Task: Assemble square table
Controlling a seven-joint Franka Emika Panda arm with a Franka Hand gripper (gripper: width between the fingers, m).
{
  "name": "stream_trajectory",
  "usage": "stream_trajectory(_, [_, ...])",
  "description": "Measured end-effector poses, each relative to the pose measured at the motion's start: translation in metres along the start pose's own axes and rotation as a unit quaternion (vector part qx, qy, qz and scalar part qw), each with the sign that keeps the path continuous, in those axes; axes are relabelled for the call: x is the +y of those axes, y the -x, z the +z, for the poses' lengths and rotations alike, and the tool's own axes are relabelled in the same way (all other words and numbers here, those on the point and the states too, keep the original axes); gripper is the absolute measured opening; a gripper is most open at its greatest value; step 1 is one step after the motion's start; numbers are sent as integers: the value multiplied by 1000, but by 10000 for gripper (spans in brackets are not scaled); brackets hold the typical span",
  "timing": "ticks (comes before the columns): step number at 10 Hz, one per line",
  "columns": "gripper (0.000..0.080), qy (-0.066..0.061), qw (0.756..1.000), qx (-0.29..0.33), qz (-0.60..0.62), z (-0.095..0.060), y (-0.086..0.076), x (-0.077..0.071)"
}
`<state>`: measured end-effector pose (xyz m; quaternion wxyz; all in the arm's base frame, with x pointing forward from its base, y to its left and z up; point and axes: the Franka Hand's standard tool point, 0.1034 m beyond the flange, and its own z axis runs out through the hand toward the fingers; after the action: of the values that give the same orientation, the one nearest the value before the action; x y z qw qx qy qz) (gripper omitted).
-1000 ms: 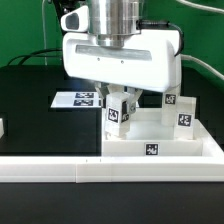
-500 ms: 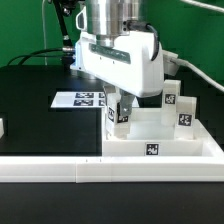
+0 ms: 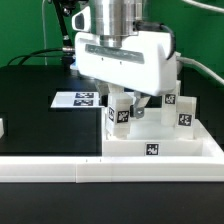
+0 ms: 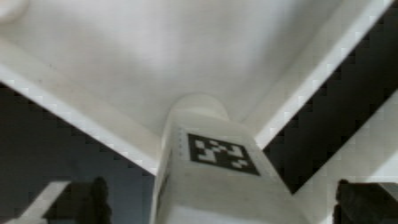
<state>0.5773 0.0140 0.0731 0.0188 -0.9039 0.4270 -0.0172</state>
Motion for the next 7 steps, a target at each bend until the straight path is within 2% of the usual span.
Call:
stream_trajectory(2, [647, 0, 997, 1, -79, 0, 3, -3])
stream_trajectory(5, [649, 1, 971, -3, -238, -1, 1, -2])
stream_trajectory(7, [649, 7, 946, -1, -324, -1, 0, -1])
